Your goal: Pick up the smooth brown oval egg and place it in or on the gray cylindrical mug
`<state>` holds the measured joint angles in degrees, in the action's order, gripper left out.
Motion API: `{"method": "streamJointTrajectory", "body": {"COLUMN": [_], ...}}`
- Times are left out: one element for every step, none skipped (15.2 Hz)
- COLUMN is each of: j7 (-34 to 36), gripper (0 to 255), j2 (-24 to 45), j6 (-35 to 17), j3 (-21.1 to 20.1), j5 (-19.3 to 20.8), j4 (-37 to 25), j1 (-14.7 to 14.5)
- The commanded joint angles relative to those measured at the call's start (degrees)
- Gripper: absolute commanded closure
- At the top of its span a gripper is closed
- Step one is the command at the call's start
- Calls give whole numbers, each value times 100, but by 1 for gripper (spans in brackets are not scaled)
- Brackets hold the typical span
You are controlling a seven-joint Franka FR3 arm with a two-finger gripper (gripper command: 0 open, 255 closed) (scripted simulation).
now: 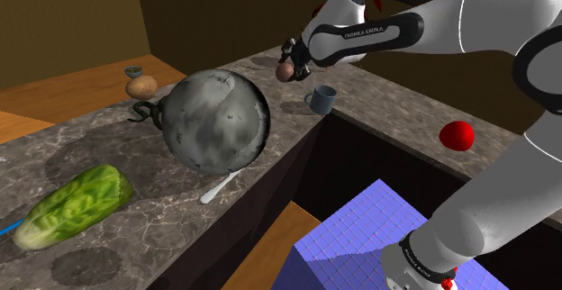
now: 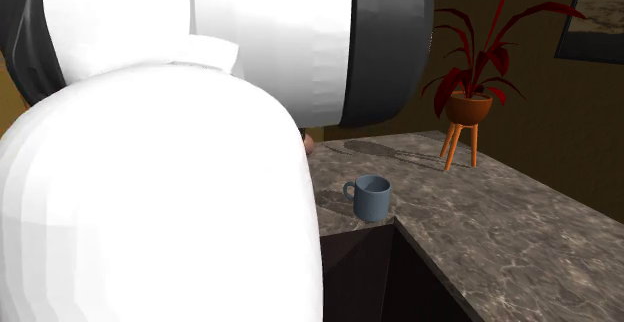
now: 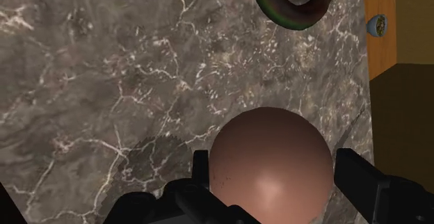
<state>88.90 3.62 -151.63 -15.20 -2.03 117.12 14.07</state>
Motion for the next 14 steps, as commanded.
{"method": "streamJointTrajectory", "body": {"j7": [9,5,3,-220,-442,-662,-879,-1093,-1304,-1510,-1713,-1911,-2105,-2295], "gripper": [255,255,255,255,255,255,255,255,255,255,255,255,255,255], "j2": [-56,-83,-97,-172,-243,-309,-370,-425,-475,-520,-559,-594,-622,-646], "j6": [150,224,261,270,285,305,330,360,395,434,477,523,574,627], "j3": [-3,-3,-3,41,90,142,199,257,324,392,462,534,609,684], "j5": [-7,-16,-21,-175,-325,-470,-610,-745,-873,-996,-1112,-1222,-1325,-1423], "j4": [-96,-143,-168,-97,-33,22,71,113,147,175,195,209,216,216], "j1": [-2,0,1,76,149,219,285,352,412,471,529,586,642,698]}}
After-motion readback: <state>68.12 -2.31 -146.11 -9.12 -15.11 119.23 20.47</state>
